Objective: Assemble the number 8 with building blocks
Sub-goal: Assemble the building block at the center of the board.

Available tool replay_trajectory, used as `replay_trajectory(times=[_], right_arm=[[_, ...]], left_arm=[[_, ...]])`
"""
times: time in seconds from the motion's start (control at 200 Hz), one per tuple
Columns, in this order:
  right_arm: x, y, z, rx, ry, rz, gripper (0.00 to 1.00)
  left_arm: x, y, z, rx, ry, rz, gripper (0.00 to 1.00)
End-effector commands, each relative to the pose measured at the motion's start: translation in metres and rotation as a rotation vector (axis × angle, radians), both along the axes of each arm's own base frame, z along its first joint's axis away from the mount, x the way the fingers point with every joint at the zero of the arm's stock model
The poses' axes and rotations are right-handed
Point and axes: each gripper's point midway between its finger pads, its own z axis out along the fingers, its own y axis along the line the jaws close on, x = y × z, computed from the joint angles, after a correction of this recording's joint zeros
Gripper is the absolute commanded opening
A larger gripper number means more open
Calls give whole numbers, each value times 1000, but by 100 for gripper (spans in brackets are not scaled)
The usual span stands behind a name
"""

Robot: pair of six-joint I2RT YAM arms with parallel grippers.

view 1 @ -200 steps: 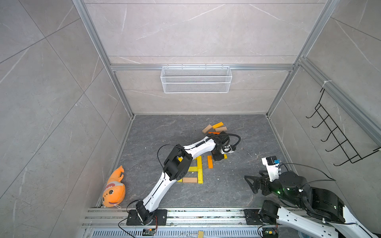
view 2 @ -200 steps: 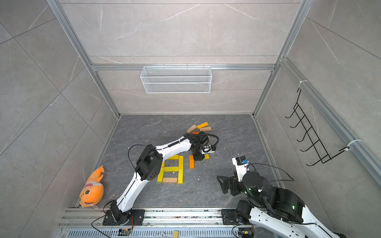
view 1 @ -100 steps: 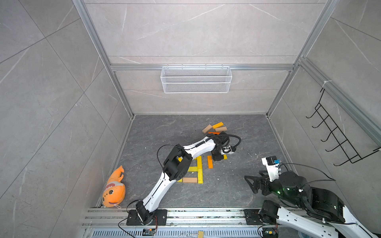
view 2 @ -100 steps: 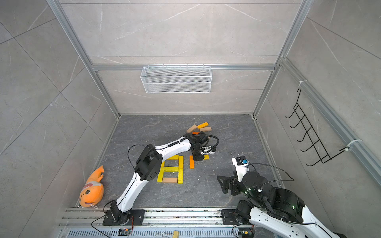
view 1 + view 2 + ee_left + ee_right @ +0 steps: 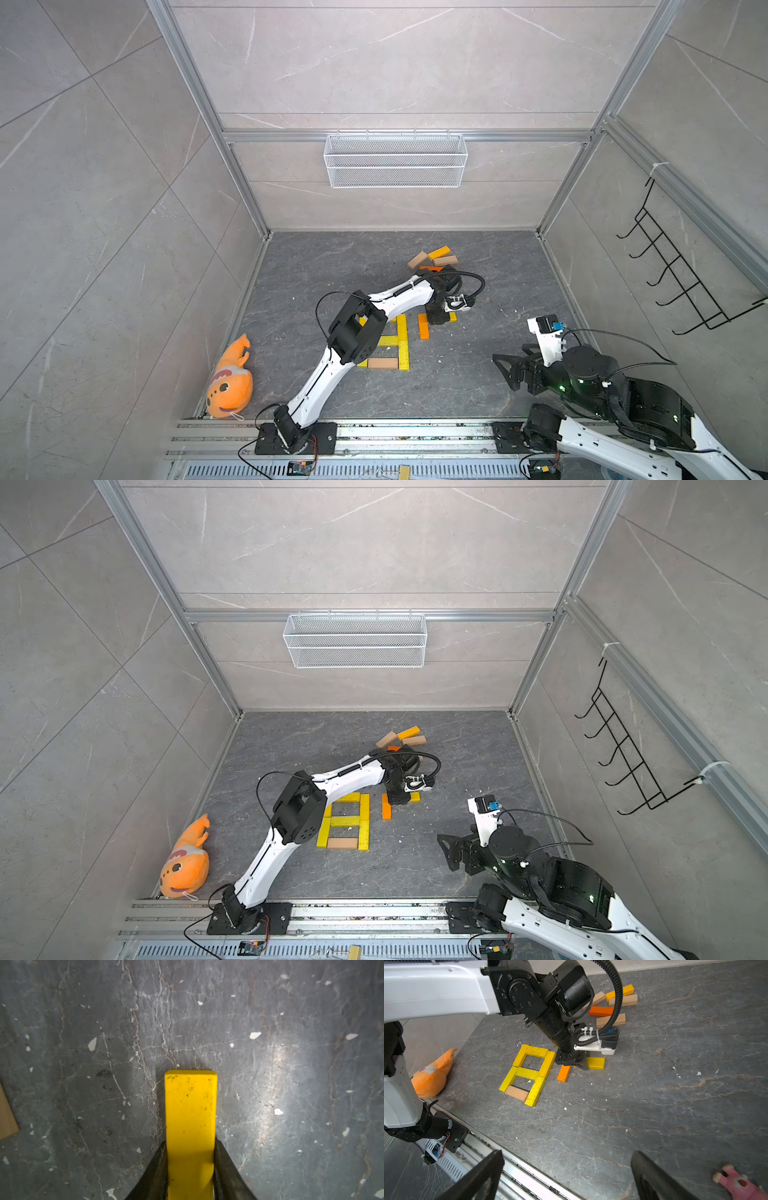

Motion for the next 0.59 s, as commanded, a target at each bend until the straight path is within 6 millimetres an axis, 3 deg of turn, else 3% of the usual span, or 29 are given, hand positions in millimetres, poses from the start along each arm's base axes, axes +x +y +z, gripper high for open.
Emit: replay_trajectory(times=[0.0,0.22,0.484,0.589], right_arm=[[1,1,-7,-31,6,3,99],[1,0,-7,-30,7,1,98],[1,1,-8,-33,9,2,98],[2,1,-8,-37,10,2,98]], left_arm=[[1,12,22,6,-10,-4,34],[0,11,23,2,-4,-5,40],[-2,11,22,-3,9,-3,59],[-1,8,26,-18,7,4,62]])
